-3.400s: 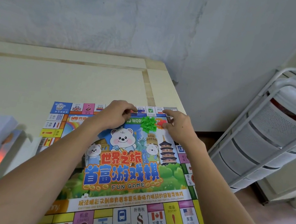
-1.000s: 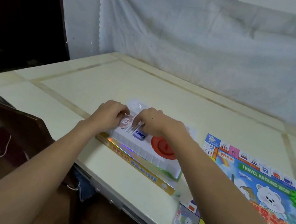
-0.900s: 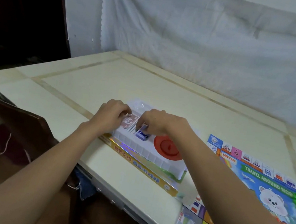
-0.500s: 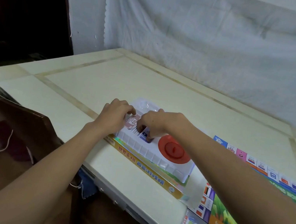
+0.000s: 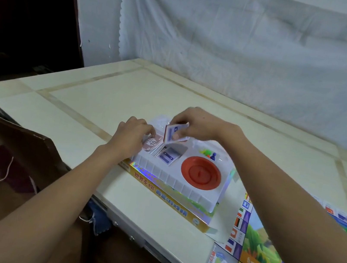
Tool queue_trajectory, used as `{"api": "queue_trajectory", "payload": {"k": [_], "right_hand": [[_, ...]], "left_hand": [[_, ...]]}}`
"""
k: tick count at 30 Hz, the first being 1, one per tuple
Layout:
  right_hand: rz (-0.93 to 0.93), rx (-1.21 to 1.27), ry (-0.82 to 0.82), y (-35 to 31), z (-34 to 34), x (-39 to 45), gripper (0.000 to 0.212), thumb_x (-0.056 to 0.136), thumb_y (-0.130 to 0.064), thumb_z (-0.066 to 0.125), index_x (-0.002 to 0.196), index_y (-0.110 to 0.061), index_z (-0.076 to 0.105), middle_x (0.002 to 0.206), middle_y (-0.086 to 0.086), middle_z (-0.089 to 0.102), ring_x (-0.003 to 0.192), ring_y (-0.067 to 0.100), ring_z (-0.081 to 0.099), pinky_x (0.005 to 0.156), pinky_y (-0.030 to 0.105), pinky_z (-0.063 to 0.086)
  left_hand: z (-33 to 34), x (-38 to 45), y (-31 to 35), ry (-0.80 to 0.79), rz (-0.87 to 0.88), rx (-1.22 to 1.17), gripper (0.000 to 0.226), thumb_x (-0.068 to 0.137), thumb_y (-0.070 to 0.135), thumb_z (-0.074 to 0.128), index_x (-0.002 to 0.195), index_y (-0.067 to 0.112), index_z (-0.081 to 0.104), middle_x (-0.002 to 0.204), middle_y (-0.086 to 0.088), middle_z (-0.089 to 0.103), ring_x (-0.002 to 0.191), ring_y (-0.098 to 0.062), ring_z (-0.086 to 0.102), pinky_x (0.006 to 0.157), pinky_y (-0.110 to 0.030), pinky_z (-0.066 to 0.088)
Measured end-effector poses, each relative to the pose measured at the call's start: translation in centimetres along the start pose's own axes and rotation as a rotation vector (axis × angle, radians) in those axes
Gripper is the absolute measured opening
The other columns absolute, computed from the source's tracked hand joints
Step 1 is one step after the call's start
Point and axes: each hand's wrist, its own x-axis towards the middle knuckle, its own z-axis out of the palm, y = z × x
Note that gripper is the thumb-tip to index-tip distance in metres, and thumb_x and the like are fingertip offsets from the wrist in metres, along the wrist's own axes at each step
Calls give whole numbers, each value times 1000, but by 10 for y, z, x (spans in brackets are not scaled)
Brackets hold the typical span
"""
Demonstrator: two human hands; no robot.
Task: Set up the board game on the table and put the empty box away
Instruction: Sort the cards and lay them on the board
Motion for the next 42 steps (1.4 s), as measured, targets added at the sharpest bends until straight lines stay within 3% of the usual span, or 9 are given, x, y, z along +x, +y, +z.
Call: {"api": "queue_trajectory", "payload": {"k": [2, 7, 11, 14, 19, 24, 31, 35, 42], "right_hand": [[15, 28, 26, 7, -6, -7, 20, 82, -22, 72, 102, -18, 73, 93, 2, 72, 86, 22, 61, 80, 38, 50], [37, -135, -203, -7, 17, 5, 26, 78, -31, 74, 103, -24, 72, 96, -2, 70, 91, 22, 62, 82, 37, 53], [15, -220, -287, -16, 38, 18, 23, 76, -34, 75, 96, -24, 70, 85, -1, 68, 85, 24, 62, 79, 40, 55], [18, -192, -245, -13, 39, 15, 24, 74, -32, 76, 95, -23, 70, 79, -1, 65, 83, 24, 62, 76, 40, 55], [37, -144, -232, -5, 44, 11, 31, 74, -35, 76, 103, -31, 69, 86, -6, 60, 87, 23, 61, 80, 40, 55], [10, -105, -206, -4, 38, 12, 24, 77, -30, 76, 99, -24, 67, 86, -5, 57, 84, 21, 56, 75, 34, 48], [39, -98, -245, -4, 43, 14, 28, 75, -32, 77, 101, -28, 66, 90, -6, 62, 89, 21, 61, 80, 39, 52], [29, -49, -238, 0, 38, 15, 27, 78, -28, 76, 103, -25, 66, 90, -10, 60, 90, 19, 59, 75, 32, 47], [11, 83, -174, 6, 35, 13, 26, 82, -24, 74, 107, -25, 67, 104, -6, 70, 94, 16, 63, 85, 36, 52]], "left_hand": [[0, 0, 1, -2, -1, 7, 50, 83, -7, 50, 117, 27, 64, 112, 3, 61, 109, -26, 46, 75, -33, 30], [2, -1, -1, 21, -8, -1, 49, 83, -7, 47, 115, 26, 65, 109, 3, 62, 107, -26, 46, 72, -33, 29], [2, -1, 0, 14, -16, 5, 46, 86, -4, 49, 115, 27, 65, 108, 4, 62, 107, -26, 46, 74, -33, 30], [2, 0, 0, 9, -25, 4, 48, 85, -5, 49, 116, 27, 64, 109, 5, 62, 108, -26, 46, 74, -33, 31], [2, 0, 1, 9, -21, 0, 46, 85, -5, 49, 116, 26, 64, 111, 4, 62, 109, -27, 46, 74, -33, 31], [3, 0, 1, 21, -22, -12, 47, 85, -5, 49, 116, 26, 65, 110, 4, 63, 108, -26, 46, 73, -33, 30], [4, 1, 0, 11, -26, -13, 45, 86, -4, 50, 116, 27, 65, 110, 5, 63, 109, -26, 47, 73, -33, 28], [3, 1, 0, 9, -34, -26, 48, 85, -6, 47, 117, 26, 64, 112, 4, 63, 109, -26, 46, 74, -32, 29], [2, 1, 0, 5, -30, -17, 50, 86, -7, 45, 119, 27, 63, 114, 4, 62, 108, -26, 45, 74, -33, 29]]}}
